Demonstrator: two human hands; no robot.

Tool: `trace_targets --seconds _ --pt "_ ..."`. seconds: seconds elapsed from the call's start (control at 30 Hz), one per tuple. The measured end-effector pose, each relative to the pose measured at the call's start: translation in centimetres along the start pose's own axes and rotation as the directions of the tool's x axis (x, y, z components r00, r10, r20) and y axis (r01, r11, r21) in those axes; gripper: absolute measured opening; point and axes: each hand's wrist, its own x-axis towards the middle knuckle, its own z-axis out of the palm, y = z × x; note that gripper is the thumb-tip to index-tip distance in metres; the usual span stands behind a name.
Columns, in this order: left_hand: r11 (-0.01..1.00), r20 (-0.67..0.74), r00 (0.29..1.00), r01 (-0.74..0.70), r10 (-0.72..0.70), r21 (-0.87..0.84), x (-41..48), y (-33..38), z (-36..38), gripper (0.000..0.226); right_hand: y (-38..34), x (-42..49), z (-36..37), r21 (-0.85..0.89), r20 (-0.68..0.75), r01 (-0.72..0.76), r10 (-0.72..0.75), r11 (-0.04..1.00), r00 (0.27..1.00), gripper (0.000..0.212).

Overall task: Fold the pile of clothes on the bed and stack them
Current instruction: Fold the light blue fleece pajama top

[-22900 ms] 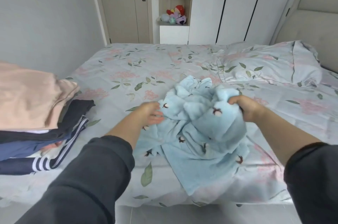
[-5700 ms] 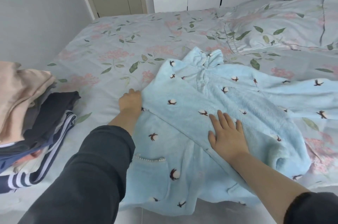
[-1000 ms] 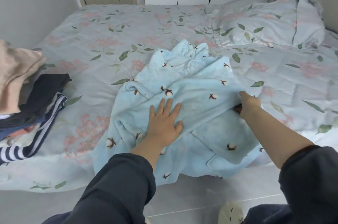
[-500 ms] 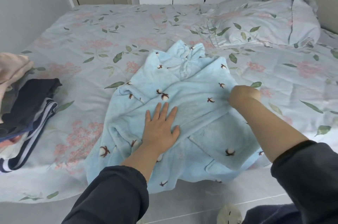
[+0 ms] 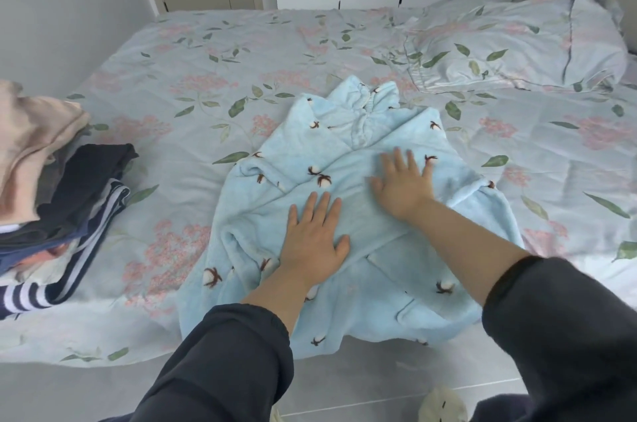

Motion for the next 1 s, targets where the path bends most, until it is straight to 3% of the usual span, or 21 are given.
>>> trace_targets --seconds 0.07,0.2,0.37,0.47,0.57,0.83,1.0 --pt "1.000 0.011 1.000 -0.010 0.010 -0.009 0.1 -0.1 -0.3 0.068 -1.4 -2.2 2.1 0.041 -0.032 0.118 -0.117 0.992 0.993 0.060" --pt "0.999 0.043 0.999 -0.025 0.026 -0.036 0.1 -0.9 -1.1 0.062 -0.5 -2.5 2.9 0.094 0.009 0.090 -0.092 0.991 0.996 0.059" --pt "0.990 0.111 0.986 0.119 -0.127 0.077 1.1 -3.3 -2.1 0.060 1.6 -2.0 2.3 0.044 0.003 -0.005 0.005 0.999 1.000 0.062" --pt "0.988 0.130 0.983 0.120 -0.133 0.098 3.2 -3.9 -3.0 0.059 2.1 -1.6 1.5 0.055 0.021 0.028 -0.029 0.998 0.999 0.061" --pt "0.990 0.129 0.984 0.117 -0.126 0.079 7.0 -4.4 -4.2 0.056 2.9 -0.1 0.6 0.072 -0.082 0.080 -0.074 0.994 0.994 0.059" --pt "0.990 0.044 0.996 0.067 -0.073 0.122 20.7 -5.0 -4.5 0.054 5.4 11.9 -2.3 0.106 -0.207 0.042 -0.019 0.994 0.978 0.058" --pt "0.987 0.003 0.999 -0.033 0.033 0.159 29.8 -7.1 -2.7 0.057 6.9 20.5 -1.4 0.085 -0.189 -0.032 0.048 0.996 0.981 0.057"
